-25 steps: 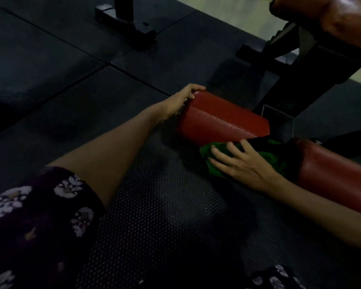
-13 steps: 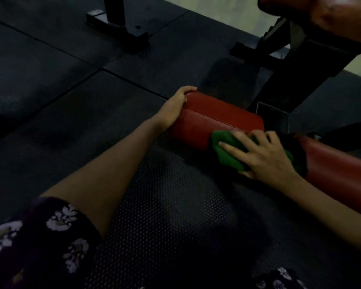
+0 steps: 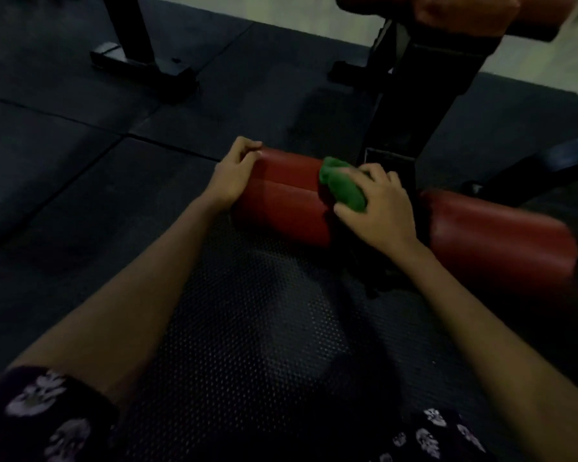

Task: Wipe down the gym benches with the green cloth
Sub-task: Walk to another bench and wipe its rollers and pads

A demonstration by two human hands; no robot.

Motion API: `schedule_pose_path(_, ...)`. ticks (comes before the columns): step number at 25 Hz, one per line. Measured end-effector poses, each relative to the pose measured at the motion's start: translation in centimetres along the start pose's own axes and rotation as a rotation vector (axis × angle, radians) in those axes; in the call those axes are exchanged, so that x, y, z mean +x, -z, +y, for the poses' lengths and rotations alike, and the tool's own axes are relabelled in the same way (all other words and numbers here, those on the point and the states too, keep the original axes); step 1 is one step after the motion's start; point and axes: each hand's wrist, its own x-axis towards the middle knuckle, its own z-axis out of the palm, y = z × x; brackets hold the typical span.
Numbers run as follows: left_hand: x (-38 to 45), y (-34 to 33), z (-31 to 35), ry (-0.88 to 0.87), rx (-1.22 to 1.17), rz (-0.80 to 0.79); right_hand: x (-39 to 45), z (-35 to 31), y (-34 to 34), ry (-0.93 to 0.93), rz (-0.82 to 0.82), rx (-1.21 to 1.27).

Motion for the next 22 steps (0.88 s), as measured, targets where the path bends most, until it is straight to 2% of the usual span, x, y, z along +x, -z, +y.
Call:
schedule_pose_path(2, 0.1, -1.0, 1.7, -0.021, 0.25, 0.071, 2.8, -0.2, 0.5, -0.281, -0.068, 0.208)
schedule_pose_path(4, -0.6, -2.6, 2.5, -0.083, 0.503, 0.178, 4.0, -0.7, 1.0, -0.407, -0.111, 0.23)
schedule_pose_path(6, -1.5, -3.6, 1.9, -0.167, 0.59, 0.271, 2.7, -0.9, 1.1, -0.337, -0.098, 0.086)
schedule_pose_path(8, -1.7, -3.8, 1.4, -0.241, 0.581, 0.285, 0.5, -0.9, 1.3, -0.22, -0.1, -0.037)
schedule_pose_path(10, -1.5, -3.9, 1.4, -0.258, 0.568, 0.276, 2.0, 0.4, 2.5, -0.272, -0.155, 0.012)
schedule_pose_path(12, -1.4, -4.1, 1.6, -0.242, 0.548, 0.283, 6.3, 1.8, 3.4, -0.338, -0.343, 0.071)
schedule_pose_path(14, -1.8, -4.3, 1.6, -0.243, 0.55, 0.286, 10.3, 2.2, 3.1, -0.25, -0.546, 0.144)
schedule_pose_path(18, -1.5, -3.9, 1.7, -0.212, 0.505, 0.319, 15.9, -0.1, -1.6, -0.058, -0.617, 0.295)
schedule_pose_path(22, -1.1, -3.4, 1.8, -0.216, 0.476, 0.36, 19.5, -4.0, -4.7, -0.097, -0.722, 0.381)
